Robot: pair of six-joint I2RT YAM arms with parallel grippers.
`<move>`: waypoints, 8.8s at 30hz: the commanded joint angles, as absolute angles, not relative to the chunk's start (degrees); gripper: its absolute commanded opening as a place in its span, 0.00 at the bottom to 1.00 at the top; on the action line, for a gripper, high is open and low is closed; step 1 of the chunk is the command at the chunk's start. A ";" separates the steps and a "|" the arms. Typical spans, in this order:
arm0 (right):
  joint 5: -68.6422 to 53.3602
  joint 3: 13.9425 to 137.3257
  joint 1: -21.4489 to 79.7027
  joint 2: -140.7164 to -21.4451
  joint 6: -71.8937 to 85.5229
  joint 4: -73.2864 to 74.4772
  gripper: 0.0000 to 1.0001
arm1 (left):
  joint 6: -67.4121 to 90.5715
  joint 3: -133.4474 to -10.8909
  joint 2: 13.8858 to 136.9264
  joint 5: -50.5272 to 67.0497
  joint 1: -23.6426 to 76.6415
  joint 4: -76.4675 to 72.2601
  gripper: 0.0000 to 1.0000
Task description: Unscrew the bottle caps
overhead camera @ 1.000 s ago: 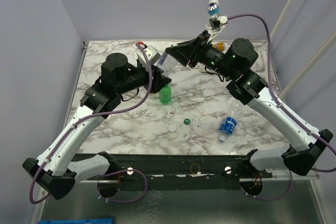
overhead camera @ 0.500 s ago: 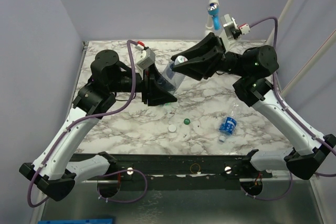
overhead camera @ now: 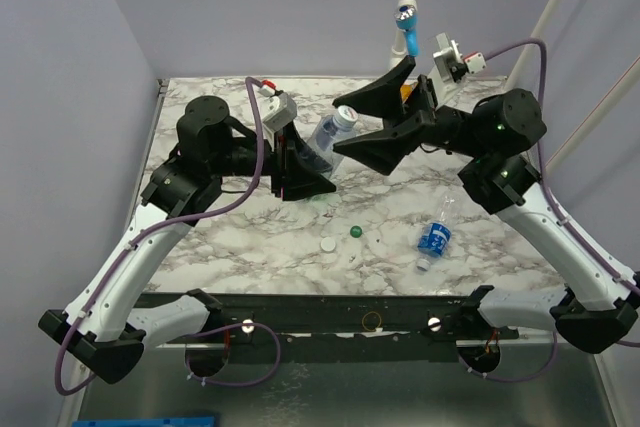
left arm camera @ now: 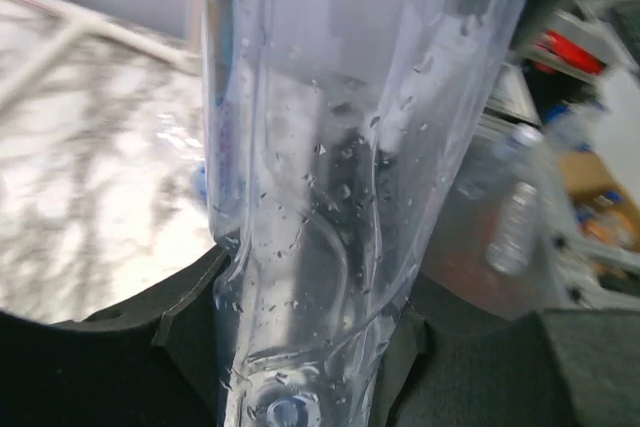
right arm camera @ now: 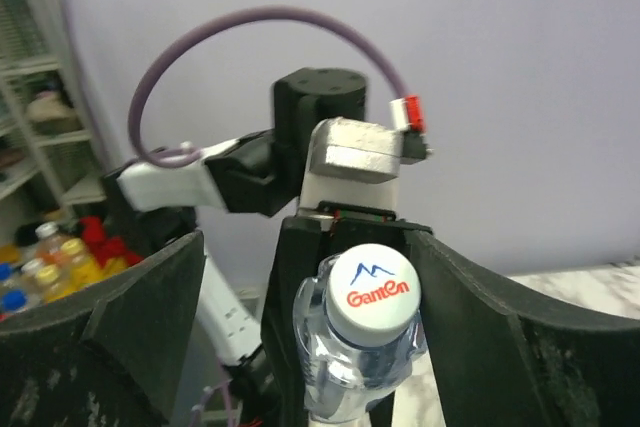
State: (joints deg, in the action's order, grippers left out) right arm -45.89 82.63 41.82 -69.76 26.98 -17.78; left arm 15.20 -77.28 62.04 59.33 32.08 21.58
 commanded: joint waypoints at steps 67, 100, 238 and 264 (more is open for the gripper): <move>-31.03 83.62 43.98 -66.22 20.43 -2.87 0.66 | 12.86 -74.06 59.78 59.65 31.42 18.05 0.06; -12.74 93.43 46.67 -75.04 25.07 6.86 0.01 | -3.90 -69.12 57.48 26.24 32.78 16.74 0.02; 8.88 41.14 51.29 -93.28 15.60 -17.35 0.12 | 3.25 -64.55 50.50 32.62 31.20 16.81 0.00; 4.37 50.76 52.21 -62.21 11.28 -1.58 0.85 | 4.83 -64.27 50.64 34.90 30.94 15.35 0.00</move>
State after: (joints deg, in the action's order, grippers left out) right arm 7.84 44.14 51.81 -71.16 14.85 -6.79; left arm 4.25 -63.40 50.96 34.13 31.22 16.73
